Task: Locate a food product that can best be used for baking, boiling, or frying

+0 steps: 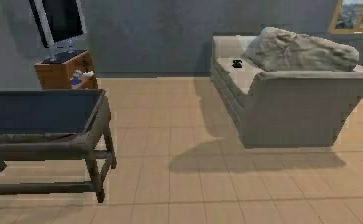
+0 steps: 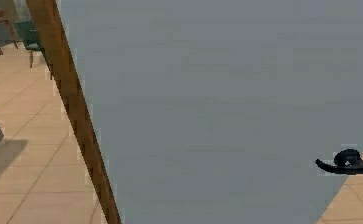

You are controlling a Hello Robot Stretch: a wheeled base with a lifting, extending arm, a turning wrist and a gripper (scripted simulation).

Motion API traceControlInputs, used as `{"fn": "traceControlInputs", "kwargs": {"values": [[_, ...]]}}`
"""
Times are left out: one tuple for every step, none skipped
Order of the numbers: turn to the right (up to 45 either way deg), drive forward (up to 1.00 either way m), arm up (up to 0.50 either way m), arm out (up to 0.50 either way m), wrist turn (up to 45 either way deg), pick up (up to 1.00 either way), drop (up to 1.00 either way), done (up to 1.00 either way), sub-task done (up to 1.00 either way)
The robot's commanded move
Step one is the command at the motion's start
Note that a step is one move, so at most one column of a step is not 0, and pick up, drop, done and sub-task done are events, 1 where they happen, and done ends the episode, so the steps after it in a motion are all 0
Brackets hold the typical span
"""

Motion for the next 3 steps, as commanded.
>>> {"fn": "traceControlInputs", "kwargs": {"values": [[0.0,0.5,0.0,0.0,0.0,0.0,0.0,0.0,0.0],[30.0,0.0,0.0,0.0,0.0,0.0,0.0,0.0,0.0],[0.0,0.45,0.0,0.0,0.0,0.0,0.0,0.0,0.0]]}}
